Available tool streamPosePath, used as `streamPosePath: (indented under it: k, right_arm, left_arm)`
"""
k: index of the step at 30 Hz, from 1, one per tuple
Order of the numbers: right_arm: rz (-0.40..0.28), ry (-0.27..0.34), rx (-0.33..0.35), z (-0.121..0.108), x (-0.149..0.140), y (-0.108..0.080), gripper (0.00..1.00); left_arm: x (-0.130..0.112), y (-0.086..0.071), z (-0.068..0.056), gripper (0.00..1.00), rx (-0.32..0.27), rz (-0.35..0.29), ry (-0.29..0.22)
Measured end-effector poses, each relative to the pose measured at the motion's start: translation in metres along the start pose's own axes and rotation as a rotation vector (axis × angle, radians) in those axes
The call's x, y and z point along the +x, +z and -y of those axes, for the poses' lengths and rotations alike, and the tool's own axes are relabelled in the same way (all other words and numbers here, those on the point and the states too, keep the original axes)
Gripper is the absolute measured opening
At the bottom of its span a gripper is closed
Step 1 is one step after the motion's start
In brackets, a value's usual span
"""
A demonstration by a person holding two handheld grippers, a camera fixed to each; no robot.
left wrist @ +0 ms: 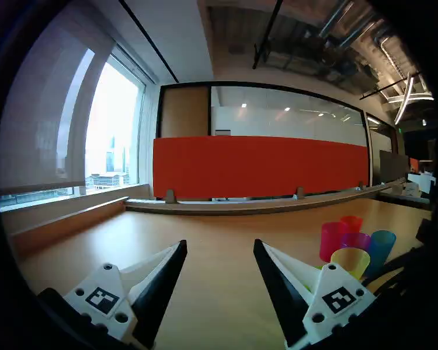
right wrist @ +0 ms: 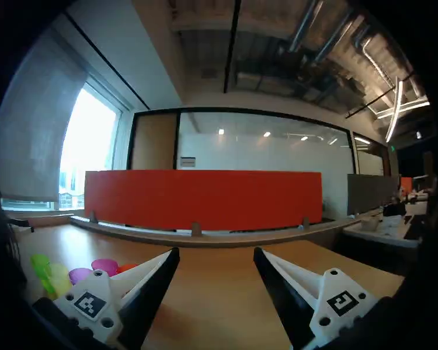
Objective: Pour water
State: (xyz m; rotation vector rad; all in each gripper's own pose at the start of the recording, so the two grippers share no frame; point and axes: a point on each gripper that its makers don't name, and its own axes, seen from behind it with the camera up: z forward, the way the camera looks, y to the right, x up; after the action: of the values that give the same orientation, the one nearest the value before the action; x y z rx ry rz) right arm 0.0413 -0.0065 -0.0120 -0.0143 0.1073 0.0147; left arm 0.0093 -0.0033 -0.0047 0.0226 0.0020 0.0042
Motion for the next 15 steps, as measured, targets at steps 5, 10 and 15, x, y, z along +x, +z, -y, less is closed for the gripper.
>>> streamPosePath:
  k: [5,10,15]
  right_arm:
    - [0.002,0.005,0.015,0.002,-0.009,0.001,0.99]
    - [0.016,0.006,0.0,-0.004,-0.021,0.002,0.99]
    - [0.031,0.006,-0.008,-0.008,-0.032,0.002,0.99]
  left_arm:
    - [0.0,0.0,0.0,0.84,0.0,0.0,0.0]
    - [0.0,0.0,0.001,0.84,0.0,0.0,0.0]
    - [0.0,0.0,0.001,0.84,0.0,0.0,0.0]
